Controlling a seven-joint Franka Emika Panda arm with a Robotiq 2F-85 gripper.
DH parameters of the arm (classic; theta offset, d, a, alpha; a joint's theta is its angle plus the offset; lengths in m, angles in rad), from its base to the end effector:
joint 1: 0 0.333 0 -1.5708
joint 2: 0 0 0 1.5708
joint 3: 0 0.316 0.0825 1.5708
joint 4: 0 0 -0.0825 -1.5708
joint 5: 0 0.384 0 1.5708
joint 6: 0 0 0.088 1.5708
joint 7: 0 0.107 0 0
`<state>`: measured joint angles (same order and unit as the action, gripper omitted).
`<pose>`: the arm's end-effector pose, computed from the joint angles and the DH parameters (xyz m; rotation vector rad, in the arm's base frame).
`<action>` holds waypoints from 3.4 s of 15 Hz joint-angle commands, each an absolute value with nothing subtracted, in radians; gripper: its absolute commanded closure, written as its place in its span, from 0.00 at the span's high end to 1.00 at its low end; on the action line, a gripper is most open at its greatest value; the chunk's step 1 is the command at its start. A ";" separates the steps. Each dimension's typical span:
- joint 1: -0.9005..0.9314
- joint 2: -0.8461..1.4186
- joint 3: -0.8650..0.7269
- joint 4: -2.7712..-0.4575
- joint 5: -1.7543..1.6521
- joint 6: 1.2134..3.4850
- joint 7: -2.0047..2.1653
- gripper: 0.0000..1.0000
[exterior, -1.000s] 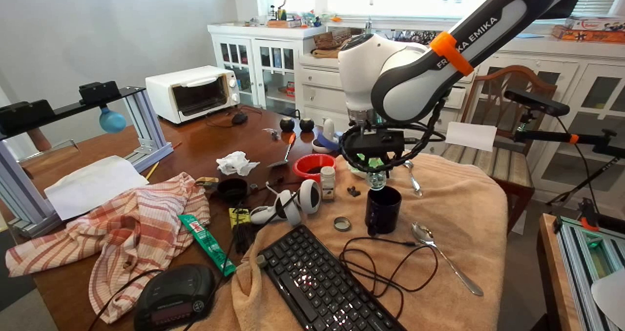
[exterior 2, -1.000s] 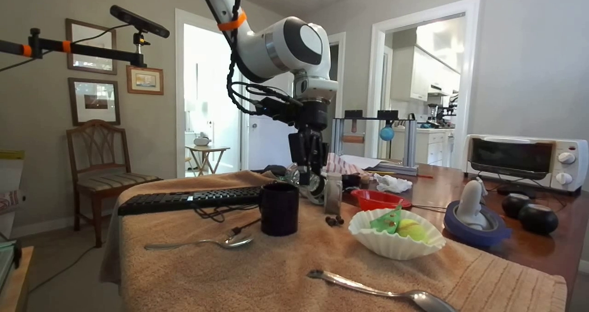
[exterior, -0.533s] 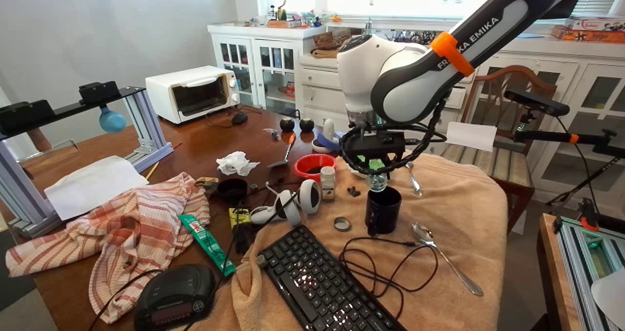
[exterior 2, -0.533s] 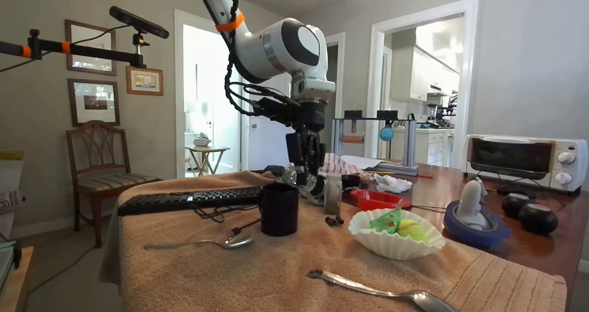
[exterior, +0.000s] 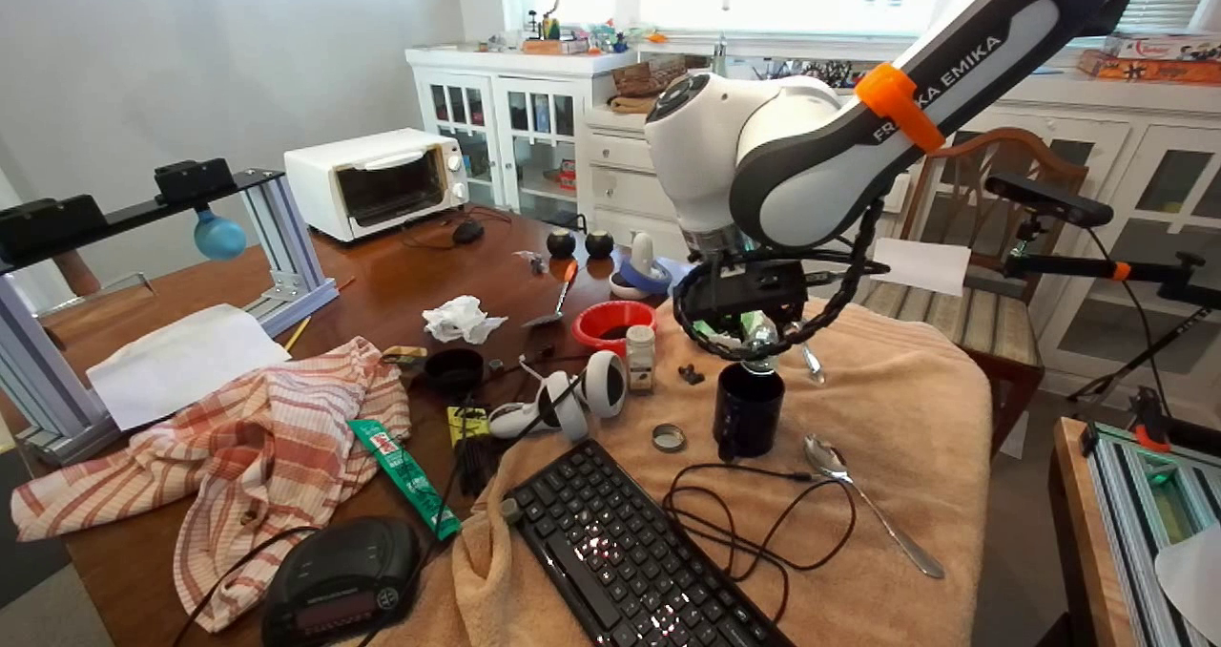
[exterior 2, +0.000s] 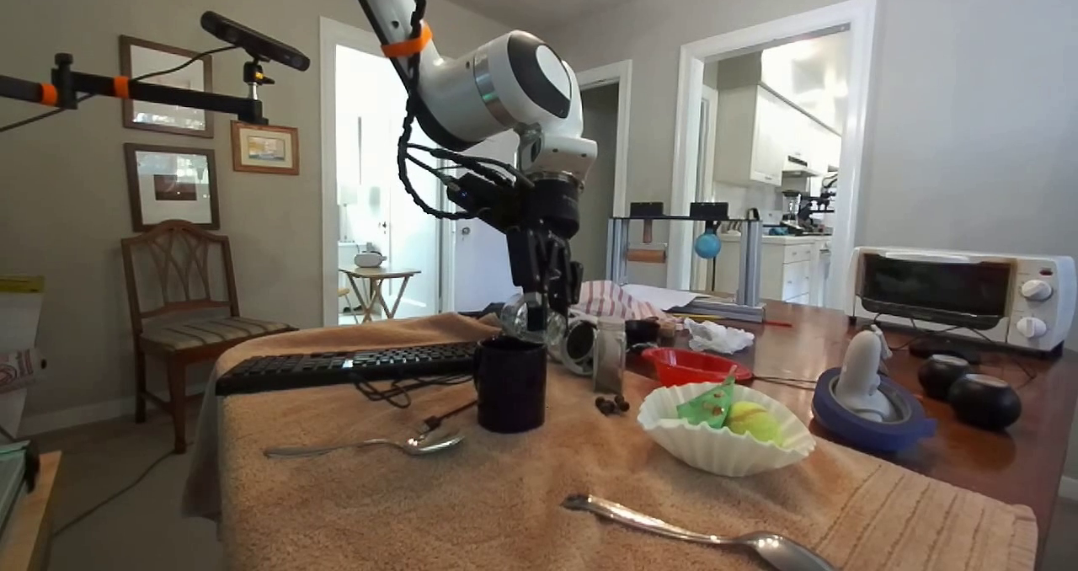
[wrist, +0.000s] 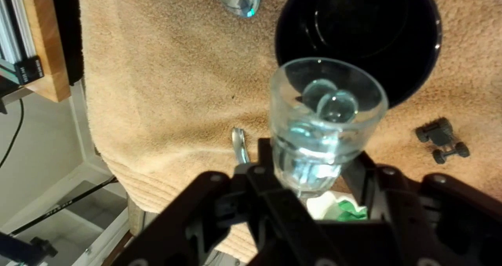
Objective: Pour the contents from the glass cup into the black cup
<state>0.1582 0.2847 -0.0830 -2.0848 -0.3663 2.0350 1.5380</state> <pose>0.5457 0.0212 0.2692 2.1802 -1.5602 0.0024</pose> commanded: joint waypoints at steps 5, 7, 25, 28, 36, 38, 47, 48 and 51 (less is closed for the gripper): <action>0.200 0.341 -0.051 -1.969 -0.535 1.824 1.681 0.22; 0.205 0.369 -0.042 -1.937 -0.558 1.792 1.690 0.22; 0.170 0.380 0.002 -1.891 -0.534 1.834 1.672 0.22; 0.107 0.284 -0.019 -2.004 -0.449 1.975 1.630 0.22; -0.024 0.123 -0.056 -2.266 -0.173 2.415 1.404 0.22; -0.046 0.104 -0.058 -2.322 -0.057 2.521 1.317 0.22; -0.387 0.082 0.313 -2.376 0.645 2.729 0.840 0.22; -0.202 0.094 0.123 -2.385 0.539 2.718 0.921 0.47; -0.243 0.086 0.168 -2.370 0.626 2.717 0.859 0.47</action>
<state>-0.3654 0.0895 0.2901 -2.3730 0.6081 2.7245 0.8703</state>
